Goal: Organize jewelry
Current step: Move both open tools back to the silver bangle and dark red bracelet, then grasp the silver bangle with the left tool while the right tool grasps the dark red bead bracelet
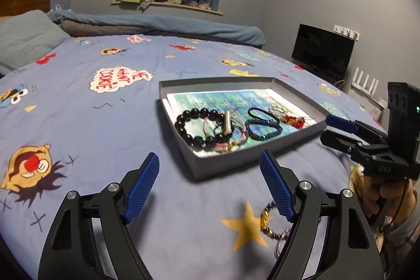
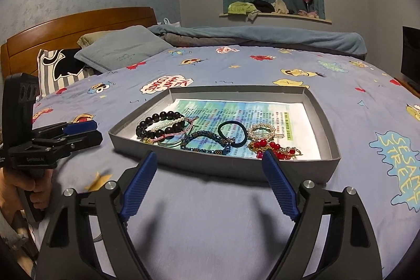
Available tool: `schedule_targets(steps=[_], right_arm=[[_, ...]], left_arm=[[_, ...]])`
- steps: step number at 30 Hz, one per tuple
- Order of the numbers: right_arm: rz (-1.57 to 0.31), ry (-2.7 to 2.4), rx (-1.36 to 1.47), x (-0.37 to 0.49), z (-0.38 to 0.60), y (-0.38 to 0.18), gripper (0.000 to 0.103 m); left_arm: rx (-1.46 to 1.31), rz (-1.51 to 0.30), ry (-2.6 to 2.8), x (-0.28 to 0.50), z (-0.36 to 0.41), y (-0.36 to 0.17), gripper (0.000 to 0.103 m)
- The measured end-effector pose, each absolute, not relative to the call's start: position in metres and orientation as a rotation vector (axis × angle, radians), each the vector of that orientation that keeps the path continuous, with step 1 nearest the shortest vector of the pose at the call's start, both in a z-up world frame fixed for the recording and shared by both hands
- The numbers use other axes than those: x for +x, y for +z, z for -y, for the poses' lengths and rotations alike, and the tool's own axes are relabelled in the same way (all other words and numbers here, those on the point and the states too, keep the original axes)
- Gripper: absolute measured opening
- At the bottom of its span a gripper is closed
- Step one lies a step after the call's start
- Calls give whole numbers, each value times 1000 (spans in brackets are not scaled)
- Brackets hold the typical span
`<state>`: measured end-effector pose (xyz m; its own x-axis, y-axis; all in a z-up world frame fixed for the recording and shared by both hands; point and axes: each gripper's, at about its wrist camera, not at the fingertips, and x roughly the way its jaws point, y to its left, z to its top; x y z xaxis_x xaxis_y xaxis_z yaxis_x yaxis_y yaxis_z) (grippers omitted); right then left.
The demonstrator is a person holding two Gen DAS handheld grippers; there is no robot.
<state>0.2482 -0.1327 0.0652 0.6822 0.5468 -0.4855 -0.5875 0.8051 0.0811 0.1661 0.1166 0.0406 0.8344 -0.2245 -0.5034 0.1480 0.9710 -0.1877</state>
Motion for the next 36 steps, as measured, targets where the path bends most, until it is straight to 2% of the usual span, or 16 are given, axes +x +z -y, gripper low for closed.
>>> schedule_targets(steps=[14,16,17,18,19,20,22,24,25,36], right_arm=[[-531,657,-89,245,136,63,82],[-530,662,-93,243,136,64,82],[-530,664,-94,242,136,64,82],[-531,665,-95,241,136,63,82],[-531,667,-96,240,136,63,82],[-533,668,-96,239,136,63,82],[-537,671,-95,238,137,62,82],[-540,675,-95,237,138,62,82],[-542,677,-95,236,137,62,82],[-584,759,-142,226,117,57,82]], left_arm=[[-47,-604,-289,115,-77,21,79],[-6,-629,-308,112,-69,15,68],[15,-648,-317,111,-65,12,65],[29,-659,-322,111,-62,9,54],[47,-674,-331,112,-58,7,48],[59,-678,-332,112,-56,5,46],[67,-682,-342,112,-55,5,24],[70,-683,-336,113,-56,5,10],[71,-682,-332,113,-57,5,6],[16,-665,-209,114,-93,11,6]])
